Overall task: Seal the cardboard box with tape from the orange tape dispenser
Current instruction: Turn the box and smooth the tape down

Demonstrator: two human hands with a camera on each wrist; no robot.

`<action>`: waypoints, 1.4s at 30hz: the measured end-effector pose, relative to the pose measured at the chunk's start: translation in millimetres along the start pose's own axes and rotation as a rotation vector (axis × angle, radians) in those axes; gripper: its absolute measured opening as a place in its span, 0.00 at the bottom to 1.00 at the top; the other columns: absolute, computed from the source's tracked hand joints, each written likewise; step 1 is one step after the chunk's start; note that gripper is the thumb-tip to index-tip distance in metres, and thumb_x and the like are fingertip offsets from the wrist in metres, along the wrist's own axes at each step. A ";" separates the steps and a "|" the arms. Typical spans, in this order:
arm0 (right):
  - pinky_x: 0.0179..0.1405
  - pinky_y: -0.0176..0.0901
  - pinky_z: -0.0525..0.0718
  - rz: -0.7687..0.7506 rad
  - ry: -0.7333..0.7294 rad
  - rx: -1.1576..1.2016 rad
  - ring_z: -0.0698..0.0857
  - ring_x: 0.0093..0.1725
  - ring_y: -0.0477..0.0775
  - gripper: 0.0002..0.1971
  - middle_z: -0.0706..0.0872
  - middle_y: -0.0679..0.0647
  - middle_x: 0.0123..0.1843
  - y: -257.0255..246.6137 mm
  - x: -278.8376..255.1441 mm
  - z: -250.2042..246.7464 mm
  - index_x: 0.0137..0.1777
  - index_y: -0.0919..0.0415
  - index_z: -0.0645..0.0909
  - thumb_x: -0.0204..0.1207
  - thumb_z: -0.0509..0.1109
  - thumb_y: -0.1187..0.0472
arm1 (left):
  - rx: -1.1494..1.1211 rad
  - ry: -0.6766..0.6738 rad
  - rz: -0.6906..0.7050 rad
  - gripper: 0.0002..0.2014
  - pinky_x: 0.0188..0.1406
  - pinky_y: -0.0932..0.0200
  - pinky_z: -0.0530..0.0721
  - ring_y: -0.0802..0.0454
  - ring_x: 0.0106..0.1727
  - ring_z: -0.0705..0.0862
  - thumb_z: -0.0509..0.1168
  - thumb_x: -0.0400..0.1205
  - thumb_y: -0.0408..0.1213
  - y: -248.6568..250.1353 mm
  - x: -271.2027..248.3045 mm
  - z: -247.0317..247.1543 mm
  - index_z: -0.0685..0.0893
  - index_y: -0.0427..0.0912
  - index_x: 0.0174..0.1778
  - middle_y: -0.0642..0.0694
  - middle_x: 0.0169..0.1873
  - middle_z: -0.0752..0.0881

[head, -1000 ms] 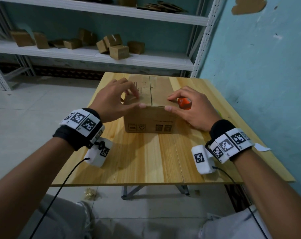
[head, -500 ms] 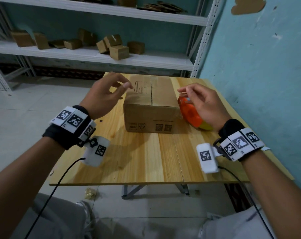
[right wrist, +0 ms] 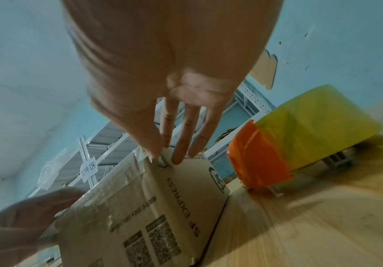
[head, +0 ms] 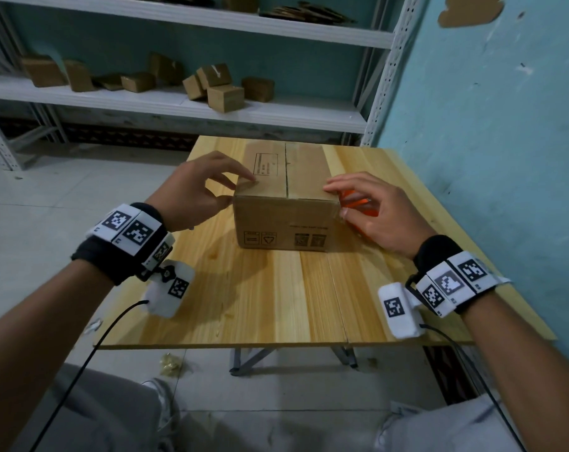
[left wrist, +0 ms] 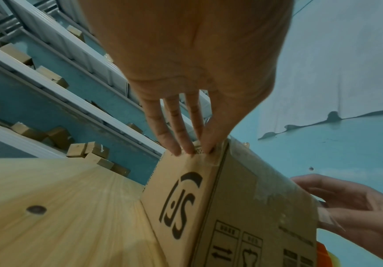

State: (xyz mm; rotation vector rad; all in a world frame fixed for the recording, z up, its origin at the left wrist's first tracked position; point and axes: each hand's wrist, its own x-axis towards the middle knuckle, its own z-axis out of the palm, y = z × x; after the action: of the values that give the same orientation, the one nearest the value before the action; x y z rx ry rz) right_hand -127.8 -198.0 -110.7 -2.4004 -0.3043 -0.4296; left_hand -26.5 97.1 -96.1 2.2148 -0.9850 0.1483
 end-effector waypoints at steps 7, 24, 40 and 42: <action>0.57 0.30 0.83 0.044 0.091 0.081 0.85 0.58 0.40 0.13 0.82 0.48 0.66 -1.2 0.9 -0.4 0.65 0.53 0.82 0.82 0.71 0.57 | -0.119 0.101 -0.088 0.10 0.40 0.67 0.87 0.64 0.49 0.84 0.60 0.85 0.33 2.9 1.6 0.9 0.80 0.45 0.60 0.53 0.59 0.79; 0.51 0.33 0.82 0.122 0.028 -0.018 0.84 0.53 0.42 0.08 0.87 0.47 0.53 -1.1 -5.9 -4.3 0.50 0.54 0.85 0.75 0.77 0.53 | 0.058 -0.165 -0.138 0.08 0.39 0.42 0.89 0.62 0.48 0.84 0.73 0.75 0.47 -5.2 -5.6 -10.6 0.85 0.50 0.45 0.56 0.46 0.86; 0.49 0.56 0.89 0.162 0.002 0.085 0.85 0.52 0.51 0.08 0.88 0.51 0.51 -4.8 -4.7 -5.7 0.46 0.57 0.87 0.84 0.67 0.60 | -0.061 -0.180 -0.161 0.11 0.42 0.59 0.80 0.64 0.40 0.84 0.62 0.82 0.32 -3.6 -5.3 -12.2 0.87 0.46 0.40 0.52 0.39 0.88; 0.54 0.46 0.86 0.140 0.005 0.074 0.85 0.53 0.49 0.08 0.88 0.50 0.51 -3.0 -4.0 -5.3 0.46 0.58 0.87 0.84 0.67 0.61 | -0.006 -0.159 -0.138 0.10 0.42 0.59 0.82 0.65 0.42 0.84 0.64 0.81 0.30 -5.5 -5.0 -10.7 0.87 0.48 0.40 0.54 0.40 0.88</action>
State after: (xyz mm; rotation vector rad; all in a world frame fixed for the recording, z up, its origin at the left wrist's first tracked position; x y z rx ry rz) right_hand -133.6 -199.7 -106.7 -2.3303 -0.1456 -0.3538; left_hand -24.4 109.6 -92.9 2.3079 -0.9111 -0.0949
